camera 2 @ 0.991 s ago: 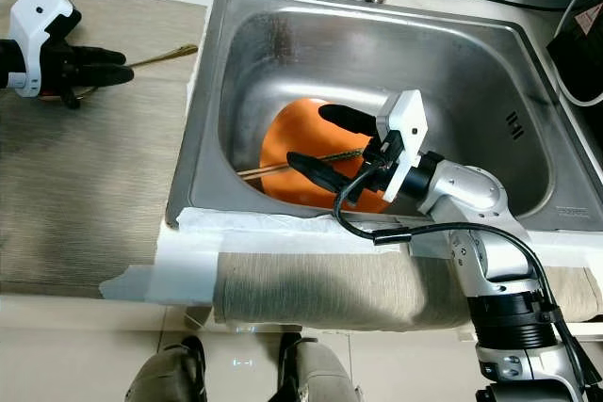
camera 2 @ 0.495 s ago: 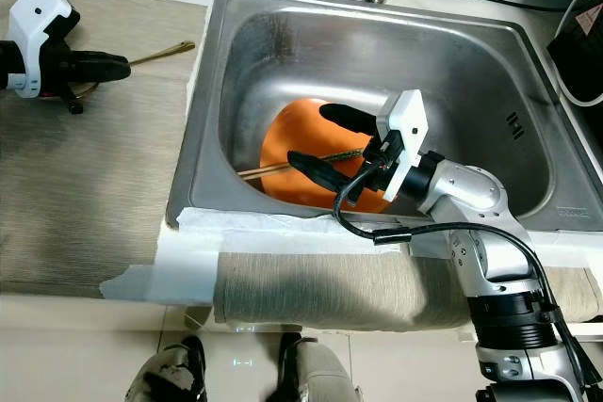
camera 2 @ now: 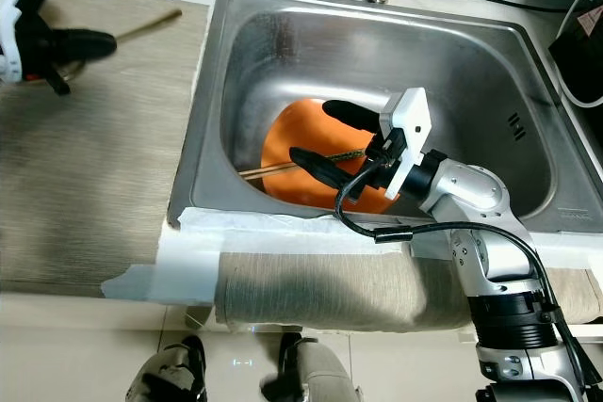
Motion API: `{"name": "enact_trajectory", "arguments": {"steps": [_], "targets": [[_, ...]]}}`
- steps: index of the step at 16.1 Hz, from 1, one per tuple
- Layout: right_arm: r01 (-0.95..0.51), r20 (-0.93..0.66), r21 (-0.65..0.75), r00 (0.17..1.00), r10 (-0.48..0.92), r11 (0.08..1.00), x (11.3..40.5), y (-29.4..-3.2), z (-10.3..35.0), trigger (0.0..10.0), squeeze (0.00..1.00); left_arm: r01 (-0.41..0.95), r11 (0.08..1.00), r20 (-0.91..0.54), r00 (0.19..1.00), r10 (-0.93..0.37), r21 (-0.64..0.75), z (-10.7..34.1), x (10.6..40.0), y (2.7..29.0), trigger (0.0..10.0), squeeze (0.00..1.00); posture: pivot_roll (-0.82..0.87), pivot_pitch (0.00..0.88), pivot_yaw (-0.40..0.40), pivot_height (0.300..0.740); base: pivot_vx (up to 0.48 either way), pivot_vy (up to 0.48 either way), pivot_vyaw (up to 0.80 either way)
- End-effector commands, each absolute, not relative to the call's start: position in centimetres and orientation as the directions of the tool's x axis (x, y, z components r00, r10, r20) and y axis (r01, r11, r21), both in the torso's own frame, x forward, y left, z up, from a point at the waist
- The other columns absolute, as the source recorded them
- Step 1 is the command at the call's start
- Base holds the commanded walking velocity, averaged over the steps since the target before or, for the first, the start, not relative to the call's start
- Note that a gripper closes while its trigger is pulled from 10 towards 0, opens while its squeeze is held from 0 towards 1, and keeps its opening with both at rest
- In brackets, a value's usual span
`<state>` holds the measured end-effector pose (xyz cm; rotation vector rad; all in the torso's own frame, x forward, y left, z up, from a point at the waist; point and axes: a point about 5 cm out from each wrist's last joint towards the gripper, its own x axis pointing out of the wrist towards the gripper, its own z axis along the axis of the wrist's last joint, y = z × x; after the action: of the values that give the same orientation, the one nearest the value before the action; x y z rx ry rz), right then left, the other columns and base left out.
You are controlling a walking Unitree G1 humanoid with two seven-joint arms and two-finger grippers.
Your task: Kitchen organization
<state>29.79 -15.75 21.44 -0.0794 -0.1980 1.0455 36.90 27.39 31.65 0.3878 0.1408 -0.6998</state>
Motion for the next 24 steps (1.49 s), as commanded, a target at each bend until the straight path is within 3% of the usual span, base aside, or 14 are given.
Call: {"name": "enact_trajectory", "arguments": {"steps": [1,4,5,6,10,13,15,18,23,24], "targets": [[-0.838,0.146,-0.161,0.501,0.853,0.521,29.9,-16.2,21.7,10.0,0.0,0.655,0.69,-0.228,0.755,-0.615,0.308,32.4,36.5,27.5,0.0,0.0,-0.15,0.205,-0.088,0.74,0.0,0.0,0.0],[-0.83,0.197,-0.121,0.517,0.833,0.544,30.2,-16.1,22.2,10.0,0.0,0.673,0.653,-0.198,0.734,-0.65,0.347,33.8,35.5,26.9,0.0,0.0,-0.14,0.201,-0.094,0.74,0.0,0.0,0.0],[-0.828,0.263,-0.059,0.526,0.809,0.557,30.4,-15.8,22.7,10.0,0.29,0.678,0.644,-0.17,0.724,-0.669,0.354,34.4,35.1,26.2,0.0,0.0,-0.14,0.199,-0.095,0.74,0.0,0.0,0.0],[-0.833,0.326,0.011,0.526,0.786,0.553,30.5,-15.5,23.1,10.0,1.0,0.686,0.63,-0.16,0.712,-0.683,0.364,34.4,34.8,25.6,0.0,0.0,-0.13,0.191,-0.095,0.74,0.0,0.0,0.0],[-0.865,0.443,0.118,0.486,0.754,0.488,30.1,-13.9,23.9,10.0,1.0,0.717,0.587,-0.155,0.674,-0.723,0.376,33.1,32.7,23.2,0.0,0.0,-0.12,0.175,-0.088,0.74,0.0,0.0,0.0],[-0.892,0.508,0.153,0.44,0.741,0.425,29.4,-12.1,24.6,10.0,1.0,0.771,0.508,-0.166,0.599,-0.783,0.384,31.3,30.6,20.0,0.0,0.0,-0.1,0.134,-0.08,0.74,0.0,0.0,0.0],[-0.908,0.538,0.165,0.409,0.737,0.384,29.1,-11.3,25.1,10.0,1.0,0.786,0.497,-0.148,0.577,-0.803,0.367,31.1,29.8,19.5,0.0,0.0,-0.09,0.121,-0.08,0.74,0.0,0.0,0.0],[-0.902,0.53,0.196,0.427,0.733,0.385,29.6,-10.7,24.6,10.0,1.0,0.824,0.49,-0.118,0.537,-0.835,0.284,30.9,29.3,18.8,0.0,0.0,-0.08,0.129,-0.08,0.74,0.0,0.0,0.0],[-0.897,0.534,0.24,0.441,0.721,0.372,29.7,-9.8,24.9,10.0,1.0,0.901,0.376,-0.064,0.397,-0.915,0.215,30.5,27.1,16.6,0.0,0.0,-0.09,0.134,-0.08,0.74,0.0,0.0,0.0],[-0.895,0.535,0.27,0.447,0.717,0.356,29.8,-9.6,24.8,10.0,1.0,0.924,0.324,-0.045,0.34,-0.939,0.204,30.4,26.6,16.1,0.0,0.0,-0.09,0.135,-0.078,0.74,0.0,0.0,0.0]]}}
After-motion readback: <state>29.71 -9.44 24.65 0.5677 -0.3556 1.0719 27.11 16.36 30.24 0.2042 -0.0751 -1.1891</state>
